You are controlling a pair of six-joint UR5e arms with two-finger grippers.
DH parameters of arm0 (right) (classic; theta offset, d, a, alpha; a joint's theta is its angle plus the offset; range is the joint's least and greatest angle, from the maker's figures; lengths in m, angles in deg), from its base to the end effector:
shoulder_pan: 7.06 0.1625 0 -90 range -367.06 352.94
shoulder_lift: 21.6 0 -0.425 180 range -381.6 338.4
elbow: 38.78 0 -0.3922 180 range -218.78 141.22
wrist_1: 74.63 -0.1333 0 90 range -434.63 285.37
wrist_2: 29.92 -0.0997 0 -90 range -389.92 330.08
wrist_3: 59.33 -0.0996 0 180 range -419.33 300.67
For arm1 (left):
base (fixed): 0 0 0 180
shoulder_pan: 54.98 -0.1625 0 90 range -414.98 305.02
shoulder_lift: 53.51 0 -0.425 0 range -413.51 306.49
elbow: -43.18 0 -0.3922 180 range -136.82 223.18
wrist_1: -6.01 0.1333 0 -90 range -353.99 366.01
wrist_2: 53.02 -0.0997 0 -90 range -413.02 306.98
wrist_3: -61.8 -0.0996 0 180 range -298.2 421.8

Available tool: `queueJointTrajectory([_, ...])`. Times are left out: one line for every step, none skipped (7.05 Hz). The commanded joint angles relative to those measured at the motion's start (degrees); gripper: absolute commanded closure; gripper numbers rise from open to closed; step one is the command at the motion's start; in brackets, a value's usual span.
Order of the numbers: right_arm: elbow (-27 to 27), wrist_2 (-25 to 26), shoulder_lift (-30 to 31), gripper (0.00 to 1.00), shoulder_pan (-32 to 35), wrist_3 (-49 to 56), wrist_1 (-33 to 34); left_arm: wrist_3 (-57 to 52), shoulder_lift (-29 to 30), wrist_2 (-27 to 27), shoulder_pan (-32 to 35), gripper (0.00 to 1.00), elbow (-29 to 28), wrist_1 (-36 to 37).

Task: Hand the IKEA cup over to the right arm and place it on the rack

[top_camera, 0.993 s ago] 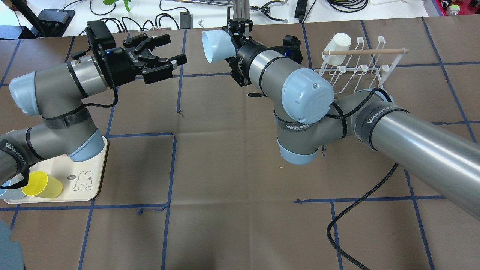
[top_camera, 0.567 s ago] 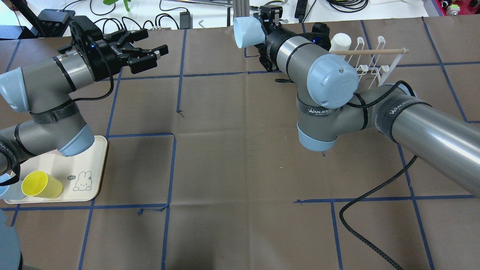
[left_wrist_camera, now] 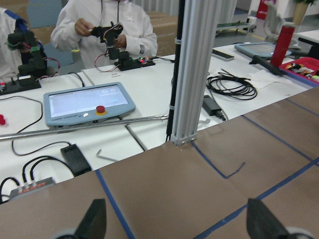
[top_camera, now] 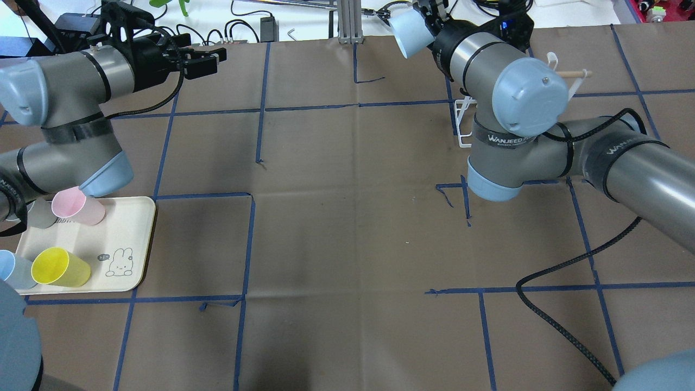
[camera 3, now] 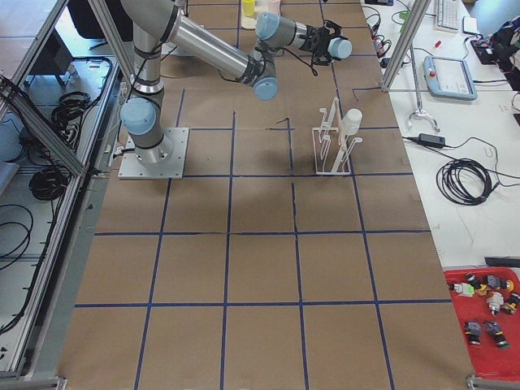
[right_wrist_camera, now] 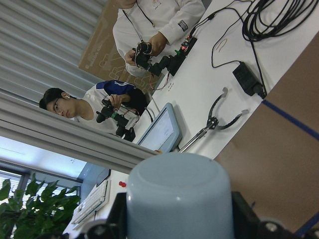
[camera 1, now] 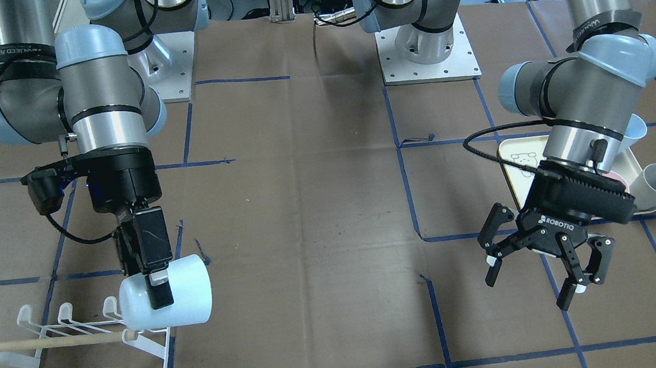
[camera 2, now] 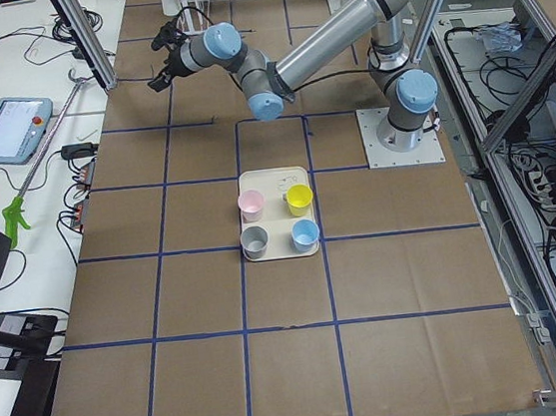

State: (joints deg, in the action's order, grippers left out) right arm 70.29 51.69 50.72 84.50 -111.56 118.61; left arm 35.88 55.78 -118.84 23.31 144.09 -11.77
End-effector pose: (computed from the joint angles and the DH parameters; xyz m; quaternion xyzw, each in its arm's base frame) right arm 0.1634 -0.5692 0.3849 0.3207 0.7710 -0.4599 0.3019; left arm -0.0458 -0.6368 0.3656 -0.1874 -0.8965 0.3949 0.0720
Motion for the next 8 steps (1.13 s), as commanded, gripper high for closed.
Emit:
queueJointTrajectory([0.01, 2.06, 0.01, 0.82, -3.56, 25.48, -0.57, 6.27, -0.82, -20.87, 7.63, 0.01, -10.07, -24.29])
queueJointTrajectory([-0.17, 1.97, 0.01, 0.81, -6.01, 35.95, -0.66, 8.67, -2.31, -22.84, 8.53, 0.01, -12.99, -36.07])
queueJointTrajectory([-0.69, 1.97, -0.07, 0.81, -9.34, 43.89, -0.67, 8.87, -4.85, -24.34, 8.54, 0.01, -15.45, -46.89])
queueJointTrajectory([-2.0, 1.89, -0.6, 0.79, -11.55, 51.45, -0.75, 9.48, -8.53, -25.05, 8.54, 0.01, -17.39, -57.52])
queueJointTrajectory([-2.45, 1.88, -1.21, 0.8, -14.53, 57.36, -1.01, 14.01, -12.05, -24.45, 8.54, 0.01, -17.76, -62.76])
queueJointTrajectory([-2.72, 1.36, -2.26, 0.85, -16.82, 58.81, -0.93, 20.15, -13.82, -23.75, 8.71, 0.01, -16.8, -65.34])
queueJointTrajectory([-4.11, 0.92, -5.23, 0.89, -18.24, 59.0, -0.93, 26.3, -14.71, -21.91, 8.98, 0.01, -15.92, -68.15])
queueJointTrajectory([-7.08, 0.57, -9.17, 0.89, -19.82, 60.13, -0.06, 29.49, -15.5, -21.81, 9.33, 0.01, -15.65, -68.53])
